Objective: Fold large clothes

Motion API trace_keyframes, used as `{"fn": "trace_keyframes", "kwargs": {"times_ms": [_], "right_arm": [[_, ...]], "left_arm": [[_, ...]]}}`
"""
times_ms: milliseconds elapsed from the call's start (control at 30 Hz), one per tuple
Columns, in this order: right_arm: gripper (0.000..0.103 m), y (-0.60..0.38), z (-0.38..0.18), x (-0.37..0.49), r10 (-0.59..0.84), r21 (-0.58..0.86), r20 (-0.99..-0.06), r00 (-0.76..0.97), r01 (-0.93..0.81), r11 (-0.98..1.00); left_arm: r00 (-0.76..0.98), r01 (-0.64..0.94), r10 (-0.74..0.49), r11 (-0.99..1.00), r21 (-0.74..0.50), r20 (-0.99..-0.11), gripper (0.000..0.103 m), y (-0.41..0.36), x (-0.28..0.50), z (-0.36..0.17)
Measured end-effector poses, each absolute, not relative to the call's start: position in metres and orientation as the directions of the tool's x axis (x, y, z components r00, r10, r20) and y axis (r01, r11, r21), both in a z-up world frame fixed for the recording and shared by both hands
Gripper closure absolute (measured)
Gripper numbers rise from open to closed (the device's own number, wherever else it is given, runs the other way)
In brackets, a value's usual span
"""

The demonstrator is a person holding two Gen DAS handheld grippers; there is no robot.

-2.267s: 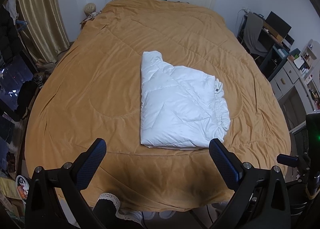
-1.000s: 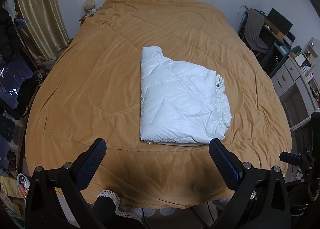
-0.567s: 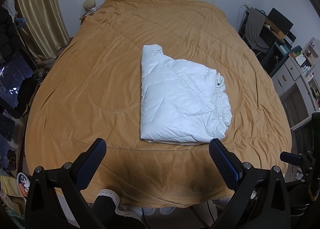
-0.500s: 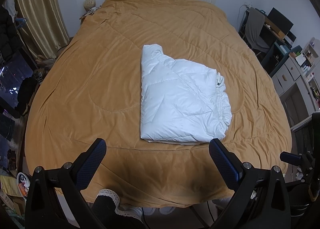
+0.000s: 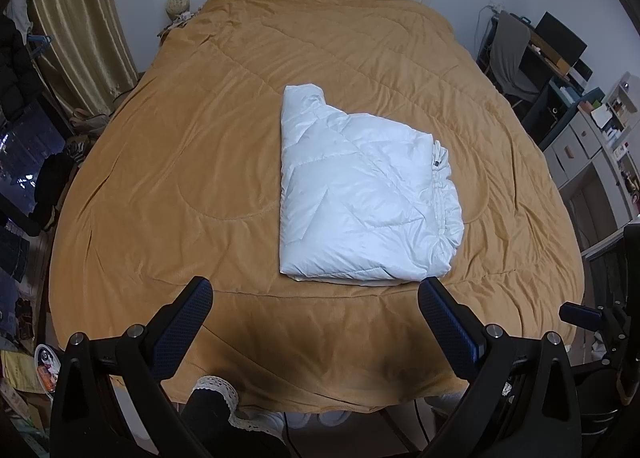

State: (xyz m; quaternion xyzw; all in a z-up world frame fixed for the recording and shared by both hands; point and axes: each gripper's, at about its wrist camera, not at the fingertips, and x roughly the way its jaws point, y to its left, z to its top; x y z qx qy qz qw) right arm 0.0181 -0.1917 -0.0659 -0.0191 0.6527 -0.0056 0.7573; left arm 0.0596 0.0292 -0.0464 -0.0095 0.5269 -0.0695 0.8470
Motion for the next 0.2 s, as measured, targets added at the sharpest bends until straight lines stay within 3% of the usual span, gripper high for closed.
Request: {"fn": "trace_keyframes", "kwargs": {"times_ms": [200], "right_arm": [[0.0,-0.1927,-0.0693,0.0177,-0.04,-0.042,-0.989,0.14,-0.012,0.999]], "left_arm": [[0.414,0.112,-0.133,0.989,-0.095,-0.9,0.0,0.0286,0.0609,-0.0491]]}}
